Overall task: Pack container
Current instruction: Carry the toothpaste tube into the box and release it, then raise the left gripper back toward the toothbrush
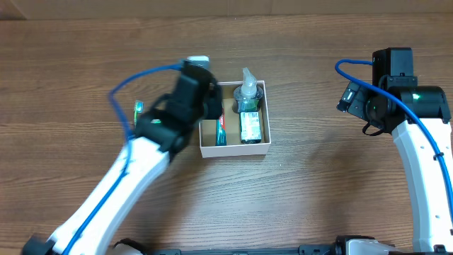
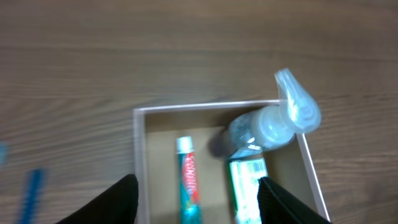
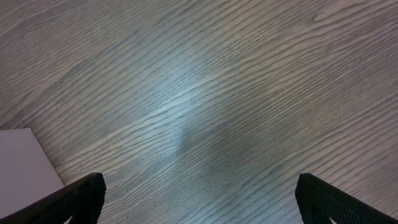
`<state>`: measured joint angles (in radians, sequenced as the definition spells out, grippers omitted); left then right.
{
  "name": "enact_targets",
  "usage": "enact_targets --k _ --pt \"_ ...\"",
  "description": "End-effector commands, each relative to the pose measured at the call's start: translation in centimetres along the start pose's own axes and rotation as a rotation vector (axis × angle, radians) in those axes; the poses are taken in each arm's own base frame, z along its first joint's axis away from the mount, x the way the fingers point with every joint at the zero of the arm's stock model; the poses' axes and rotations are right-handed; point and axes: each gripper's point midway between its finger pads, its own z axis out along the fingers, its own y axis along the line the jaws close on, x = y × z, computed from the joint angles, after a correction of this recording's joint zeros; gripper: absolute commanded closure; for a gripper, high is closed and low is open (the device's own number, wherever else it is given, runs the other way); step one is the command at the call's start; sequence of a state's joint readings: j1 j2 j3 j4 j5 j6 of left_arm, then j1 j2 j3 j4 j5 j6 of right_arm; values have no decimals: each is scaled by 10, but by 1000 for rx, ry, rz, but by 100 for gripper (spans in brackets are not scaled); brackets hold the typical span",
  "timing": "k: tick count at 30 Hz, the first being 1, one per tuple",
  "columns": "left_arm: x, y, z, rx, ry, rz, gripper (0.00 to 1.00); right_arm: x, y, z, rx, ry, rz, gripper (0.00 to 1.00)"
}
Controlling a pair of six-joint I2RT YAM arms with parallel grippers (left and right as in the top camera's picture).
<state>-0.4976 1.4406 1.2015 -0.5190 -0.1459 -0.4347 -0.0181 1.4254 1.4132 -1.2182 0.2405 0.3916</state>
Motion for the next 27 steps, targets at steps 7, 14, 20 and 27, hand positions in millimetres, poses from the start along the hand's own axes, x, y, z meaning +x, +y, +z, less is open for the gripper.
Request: enact_targets --k 7,14,20,27 --pt "1 123 -74 -305 80 -116 37 -5 -2 -2 7 -18 5 0" --pt "41 176 -60 -430 229 -208 35 -5 -2 -2 7 -18 5 0" --pt "62 191 -28 -461 276 -218 30 -5 -2 -2 7 -18 5 0" --pt "71 207 14 -477 308 -216 24 -5 -2 -2 7 -18 5 0"
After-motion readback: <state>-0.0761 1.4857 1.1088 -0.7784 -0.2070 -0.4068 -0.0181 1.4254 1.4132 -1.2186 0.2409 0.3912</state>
